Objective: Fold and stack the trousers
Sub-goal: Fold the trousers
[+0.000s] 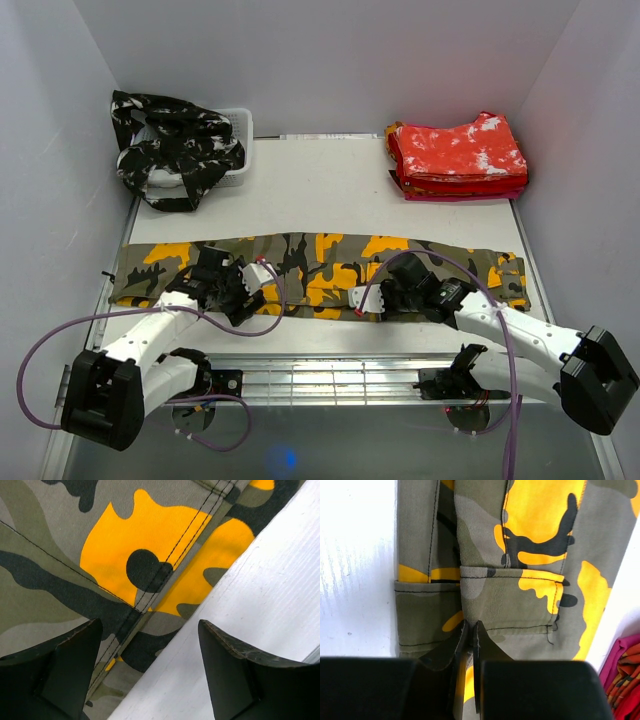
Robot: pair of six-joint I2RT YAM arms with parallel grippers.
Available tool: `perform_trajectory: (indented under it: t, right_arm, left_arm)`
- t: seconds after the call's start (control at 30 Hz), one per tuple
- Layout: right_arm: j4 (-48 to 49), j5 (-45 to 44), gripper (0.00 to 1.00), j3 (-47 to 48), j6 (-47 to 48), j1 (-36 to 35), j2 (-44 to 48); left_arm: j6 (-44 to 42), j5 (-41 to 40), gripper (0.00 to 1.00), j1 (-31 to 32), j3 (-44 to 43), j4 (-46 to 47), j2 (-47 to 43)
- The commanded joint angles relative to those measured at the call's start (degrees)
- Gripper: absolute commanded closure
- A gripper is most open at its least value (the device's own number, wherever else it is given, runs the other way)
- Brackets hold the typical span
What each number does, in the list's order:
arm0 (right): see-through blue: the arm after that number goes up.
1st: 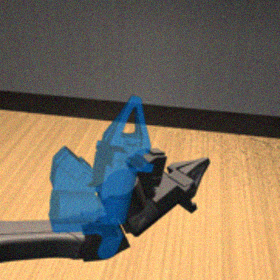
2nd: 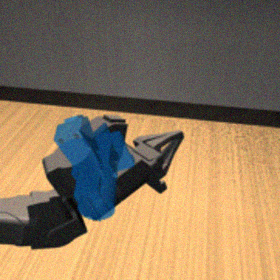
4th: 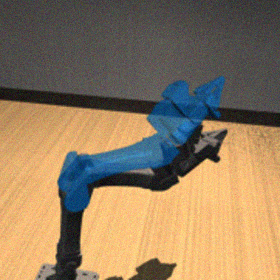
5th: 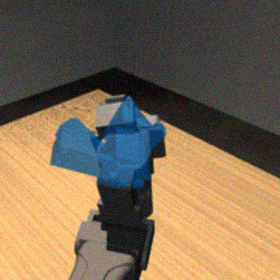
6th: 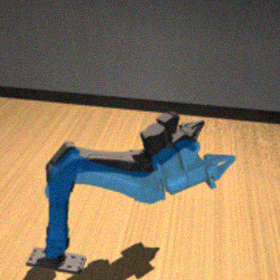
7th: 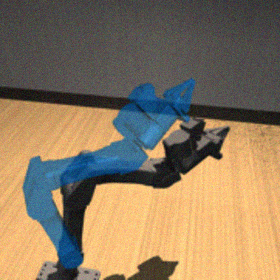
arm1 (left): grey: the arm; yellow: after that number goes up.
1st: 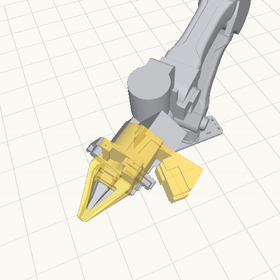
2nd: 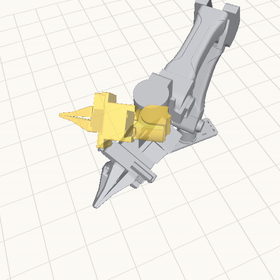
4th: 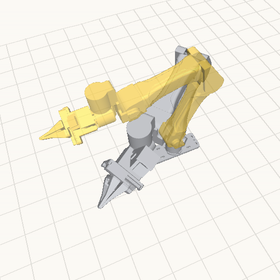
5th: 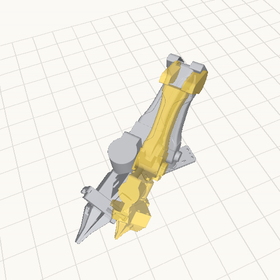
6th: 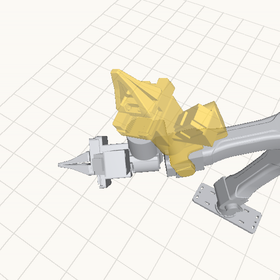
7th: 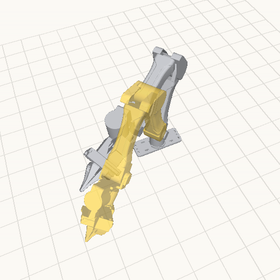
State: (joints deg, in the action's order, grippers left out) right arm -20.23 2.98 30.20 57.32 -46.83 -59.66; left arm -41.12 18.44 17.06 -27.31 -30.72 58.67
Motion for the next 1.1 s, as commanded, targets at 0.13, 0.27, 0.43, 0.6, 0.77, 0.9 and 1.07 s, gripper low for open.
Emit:
perform_trajectory:
  t: [0.13, 0.27, 0.43, 0.6, 0.77, 0.9, 1.07]
  right_arm:
    - [-5.3, 2.9, 0.92, 4.7, -0.1, 0.3, 2.3]
    - [-9.4, 3.3, 0.92, 4.6, 0.5, 0.4, 5.1]
    - [-9.9, 3.8, 0.92, 5.3, -1.0, 0.4, 3.2]
    - [-8.8, 4.0, 0.92, 6.6, -1.2, 0.5, 0.7]
    - [-9.8, 3.2, 0.92, 7.5, -0.3, 1.4, 1.9]
    - [-13.7, 4.6, 0.92, 10.2, 0.5, 3.7, 2.4]
    - [-21.9, 9.5, 0.92, 12.5, 0.7, 4.9, 5.0]
  left_arm:
    - [0.4, -4.5, 0.11, 0.1, 1.5, 3.9, 3.2]
    - [0.1, -5.3, 0.11, 0.2, 2.1, 4.1, 3.6]
    - [0.4, 0.7, 0.11, 0.2, -1.7, -0.7, 0.1]
    - [1.1, 0.6, 0.11, 0.2, -2.9, -0.8, 0.0]
    - [2.2, -6.0, 0.11, 0.1, 0.1, 6.3, 7.0]
    - [1.8, -7.7, 0.11, 0.1, 1.2, 7.1, 8.7]
    - [1.3, -8.2, 0.11, 0.1, 2.4, 6.4, 8.1]
